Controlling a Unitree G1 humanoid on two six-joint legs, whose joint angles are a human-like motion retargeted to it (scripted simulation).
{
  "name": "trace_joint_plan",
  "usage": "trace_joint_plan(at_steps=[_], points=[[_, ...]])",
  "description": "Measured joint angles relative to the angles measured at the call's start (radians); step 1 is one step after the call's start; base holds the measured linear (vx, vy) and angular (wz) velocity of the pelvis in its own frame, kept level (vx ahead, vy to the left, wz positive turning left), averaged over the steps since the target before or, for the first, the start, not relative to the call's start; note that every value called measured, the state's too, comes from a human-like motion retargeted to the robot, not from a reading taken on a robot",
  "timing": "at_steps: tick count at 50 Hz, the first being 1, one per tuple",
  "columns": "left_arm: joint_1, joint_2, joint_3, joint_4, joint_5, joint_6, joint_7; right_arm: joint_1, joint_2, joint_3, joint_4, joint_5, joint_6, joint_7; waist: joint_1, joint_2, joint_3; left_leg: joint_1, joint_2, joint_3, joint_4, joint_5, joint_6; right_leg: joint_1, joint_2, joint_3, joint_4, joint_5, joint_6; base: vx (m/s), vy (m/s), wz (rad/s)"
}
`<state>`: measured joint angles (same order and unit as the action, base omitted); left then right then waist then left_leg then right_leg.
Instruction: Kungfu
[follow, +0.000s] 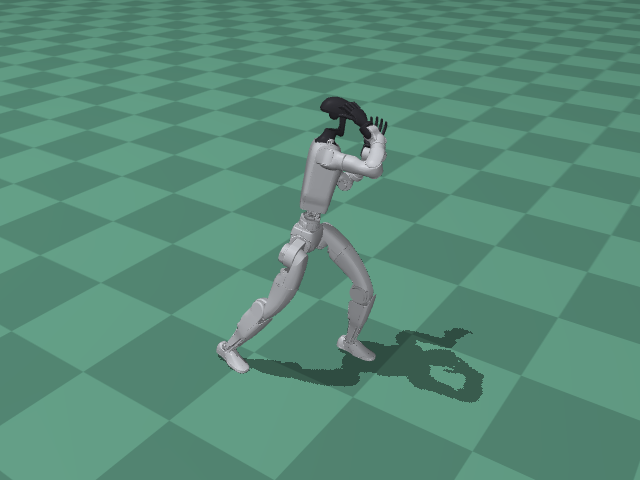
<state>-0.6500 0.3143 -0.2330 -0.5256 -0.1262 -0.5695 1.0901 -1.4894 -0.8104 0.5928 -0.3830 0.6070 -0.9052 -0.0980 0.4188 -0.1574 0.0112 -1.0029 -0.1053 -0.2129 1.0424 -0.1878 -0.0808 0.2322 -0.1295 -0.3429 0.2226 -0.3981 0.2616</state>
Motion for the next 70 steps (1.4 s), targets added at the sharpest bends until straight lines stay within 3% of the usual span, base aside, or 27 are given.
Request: trace_joint_plan(at_steps=[6, 12, 18, 20, 25, 28, 30, 33, 36, 38, 40, 42, 43, 47, 50, 52, 53, 55, 57, 60, 63, 65, 67, 68, 70], points=[[0.023, -0.006, 0.018, 0.016, -0.020, 0.037, 0.006, 0.049, 0.041, -0.022, 0.039, -0.002, 0.002, -0.011, -0.057, 0.048, 0.014, 0.062, 0.072, 0.046, -0.070, 0.020, 0.002, -0.032, -0.027, 0.046, 0.026, -0.017, -0.019, -0.32, 0.04, -0.76], [0.071, 0.014, 0.075, 0.029, -0.064, 0.119, -0.097, 0.114, 0.096, -0.059, 0.080, -0.063, 0.019, -0.087, -0.148, 0.132, 0.006, 0.133, 0.249, 0.100, -0.165, 0.048, -0.015, -0.139, -0.025, 0.085, 0.085, 0.030, -0.046, -0.50, -0.06, -1.46], [0.246, 0.041, 0.291, 0.237, -0.011, 0.089, -0.179, 0.280, 0.142, -0.100, 0.139, -0.026, 0.110, -0.175, -0.317, 0.212, -0.011, 0.267, 0.441, 0.208, -0.332, 0.104, -0.059, -0.288, -0.023, 0.072, 0.180, 0.092, -0.091, -0.58, -0.10, -1.73], [0.300, 0.038, 0.381, 0.352, 0.054, 0.068, -0.215, 0.375, 0.113, -0.124, 0.163, -0.008, 0.123, -0.179, -0.397, 0.230, -0.007, 0.340, 0.485, 0.255, -0.414, 0.143, -0.072, -0.307, -0.022, 0.053, 0.188, 0.093, -0.129, -0.54, -0.19, -1.30], [0.347, 0.080, 0.482, 0.543, 0.085, 0.009, -0.580, 0.690, -0.064, -0.223, 0.252, -0.063, 0.204, -0.048, -0.608, 0.210, -0.012, 0.531, 0.556, 0.386, -0.648, 0.340, -0.069, -0.324, 0.056, 0.244, 0.130, 0.075, -0.138, -0.49, -0.41, -0.92], [0.292, 0.119, 0.393, 0.609, 0.122, 0.016, -0.849, 0.922, -0.191, -0.361, 0.378, -0.217, 0.246, 0.045, -0.713, 0.172, -0.021, 0.593, 0.581, 0.497, -0.747, 0.476, 0.019, -0.327, 0.080, 0.262, 0.078, 0.100, -0.185, -0.54, -0.67, -0.44], [0.224, 0.139, 0.280, 0.657, 0.190, 0.043, -0.983, 1.080, -0.253, -0.490, 0.515, -0.409, 0.244, 0.076, -0.757, 0.133, -0.032, 0.653, 0.576, 0.590, -0.794, 0.459, 0.014, -0.328, 0.096, 0.291, 0.044, 0.117, -0.216, -0.57, -0.66, -0.71], [0.111, 0.120, 0.030, 0.697, 0.327, 0.080, -1.088, 1.245, -0.306, -0.693, 0.804, -0.852, 0.261, -0.043, -0.814, 0.106, -0.026, 0.652, 0.510, 0.503, -0.663, 0.289, -0.037, -0.327, 0.132, 0.331, -0.010, 0.159, -0.262, -0.49, -0.46, -0.53], [0.036, 0.039, -0.132, 0.700, 0.463, 0.082, -1.138, 1.234, -0.371, -0.741, 1.151, -1.329, 0.340, -0.204, -0.835, 0.097, -0.041, 0.642, 0.418, 0.499, -0.501, 0.108, 0.002, -0.336, 0.130, 0.332, -0.061, 0.198, -0.296, -0.30, -0.27, -1.14], [-0.015, -0.009, -0.208, 0.690, 0.538, 0.111, -1.134, 1.140, -0.410, -0.726, 1.410, -1.635, 0.466, -0.259, -0.811, 0.097, -0.037, 0.660, 0.351, 0.534, -0.443, 0.029, -0.006, -0.342, 0.138, 0.354, -0.081, 0.206, -0.318, -0.24, -0.16, -1.99], [-0.052, -0.038, -0.259, 0.667, 0.592, 0.140, -1.132, 1.028, -0.406, -0.742, 1.650, -1.823, 0.682, -0.256, -0.789, 0.095, -0.024, 0.661, 0.236, 0.503, -0.432, -0.025, -0.032, -0.344, 0.161, 0.398, -0.096, 0.207, -0.333, -0.21, -0.19, -1.86], [-0.077, -0.045, -0.279, 0.638, 0.594, 0.144, -1.155, 0.948, -0.391, -0.770, 1.844, -1.823, 0.801, -0.211, -0.767, 0.090, -0.017, 0.663, 0.130, 0.453, -0.486, -0.056, -0.054, -0.345, 0.186, 0.431, -0.108, 0.203, -0.339, -0.13, -0.27, -1.61], [-0.085, -0.046, -0.289, 0.627, 0.584, 0.142, -1.162, 0.926, -0.395, -0.771, 1.919, -1.762, 0.799, -0.188, -0.756, 0.085, -0.016, 0.665, 0.101, 0.437, -0.529, -0.053, -0.045, -0.344, 0.200, 0.438, -0.114, 0.195, -0.339, -0.07, -0.32, -1.56], [-0.085, -0.012, -0.290, 0.590, 0.514, 0.109, -1.209, 0.913, -0.387, -0.759, 2.054, -1.401, 0.621, -0.058, -0.680, 0.039, -0.023, 0.667, 0.025, 0.292, -0.686, 0.074, 0.136, -0.344, 0.253, 0.474, -0.101, 0.146, -0.298, -0.02, -0.39, -1.72], [-0.077, 0.056, -0.240, 0.565, 0.468, 0.056, -1.233, 0.954, -0.298, -0.803, 2.036, -1.276, 0.518, -0.040, -0.688, 0.023, -0.032, 0.666, 0.133, 0.285, -0.676, 0.001, 0.054, -0.447, 0.240, 0.278, 0.054, 0.145, -0.169, -0.10, -0.34, -1.38], [-0.090, 0.107, -0.222, 0.537, 0.436, 0.008, -1.216, 0.975, -0.258, -0.791, 2.018, -1.282, 0.421, -0.070, -0.724, 0.070, -0.028, 0.635, 0.284, 0.328, -0.681, -0.017, 0.012, -0.581, 0.237, 0.090, 0.328, 0.228, -0.122, -0.25, -0.31, -0.48], [-0.092, 0.112, -0.215, 0.532, 0.425, -0.025, -1.200, 0.990, -0.245, -0.785, 2.010, -1.324, 0.389, -0.098, -0.765, 0.127, -0.007, 0.603, 0.361, 0.280, -0.663, -0.034, -0.013, -0.672, 0.303, 0.077, 0.534, 0.217, -0.035, -0.22, -0.39, -0.07], [-0.089, 0.091, -0.206, 0.553, 0.432, -0.059, -1.170, 1.004, -0.224, -0.773, 2.005, -1.397, 0.391, -0.147, -0.725, 0.171, 0.010, 0.531, 0.472, 0.251, -0.602, -0.048, -0.055, -0.824, 0.399, 0.082, 0.837, 0.195, 0.000, -0.21, -0.38, -1.09], [-0.076, 0.031, -0.213, 0.594, 0.444, -0.055, -1.160, 1.020, -0.219, -0.780, 2.004, -1.512, 0.424, -0.210, -0.696, 0.228, 0.018, 0.467, 0.539, 0.270, -0.568, -0.063, -0.043, -0.975, 0.247, 0.072, 1.127, 0.162, -0.060, -0.21, -0.08, -0.80], [-0.038, -0.040, -0.228, 0.635, 0.425, -0.065, -1.168, 1.037, -0.221, -0.809, 2.007, -1.629, 0.477, -0.270, -0.809, 0.443, 0.078, 0.322, 0.605, 0.075, -0.559, -0.062, 0.049, -1.076, -0.082, -0.018, 1.148, 0.222, -0.291, -0.12, -0.06, 1.07], [0.036, -0.074, -0.213, 0.676, 0.472, -0.095, -1.126, 0.998, -0.207, -0.816, 2.005, -1.589, 0.541, -0.304, -0.886, 0.581, 0.182, 0.255, 0.631, -0.039, -0.553, -0.056, 0.135, -1.048, -0.367, 0.085, 0.597, 0.439, -0.504, -0.15, 0.21, 0.53], [0.091, -0.077, -0.176, 0.715, 0.532, -0.115, -1.059, 0.927, -0.183, -0.781, 1.997, -1.545, 0.567, -0.310, -0.907, 0.580, 0.205, 0.292, 0.551, -0.019, -0.527, -0.093, 0.191, -1.031, -0.530, 0.215, 0.136, 0.570, -0.523, -0.14, 0.35, -0.46], [0.151, -0.054, -0.134, 0.755, 0.570, -0.122, -1.030, 0.873, -0.135, -0.743, 1.984, -1.561, 0.563, -0.332, -0.920, 0.611, 0.227, 0.269, 0.583, -0.026, -0.555, -0.083, 0.217, -1.021, -0.504, 0.344, -0.177, 0.716, -0.523, -0.26, 0.10, -1.15], [0.178, -0.040, -0.120, 0.772, 0.578, -0.123, -1.033, 0.862, -0.118, -0.726, 1.975, -1.581, 0.563, -0.345, -0.922, 0.635, 0.233, 0.241, 0.607, -0.044, -0.560, -0.080, 0.233, -1.029, -0.476, 0.349, -0.221, 0.735, -0.523, -0.20, -0.19, -1.07], [0.218, -0.026, -0.091, 0.809, 0.584, -0.128, -1.053, 0.848, -0.089, -0.695, 1.956, -1.615, 0.605, -0.394, -0.914, 0.665, 0.238, 0.170, 0.610, -0.070, -0.496, -0.116, 0.288, -1.090, -0.480, 0.264, -0.096, 0.706, -0.523, -0.08, -0.35, -0.57]])
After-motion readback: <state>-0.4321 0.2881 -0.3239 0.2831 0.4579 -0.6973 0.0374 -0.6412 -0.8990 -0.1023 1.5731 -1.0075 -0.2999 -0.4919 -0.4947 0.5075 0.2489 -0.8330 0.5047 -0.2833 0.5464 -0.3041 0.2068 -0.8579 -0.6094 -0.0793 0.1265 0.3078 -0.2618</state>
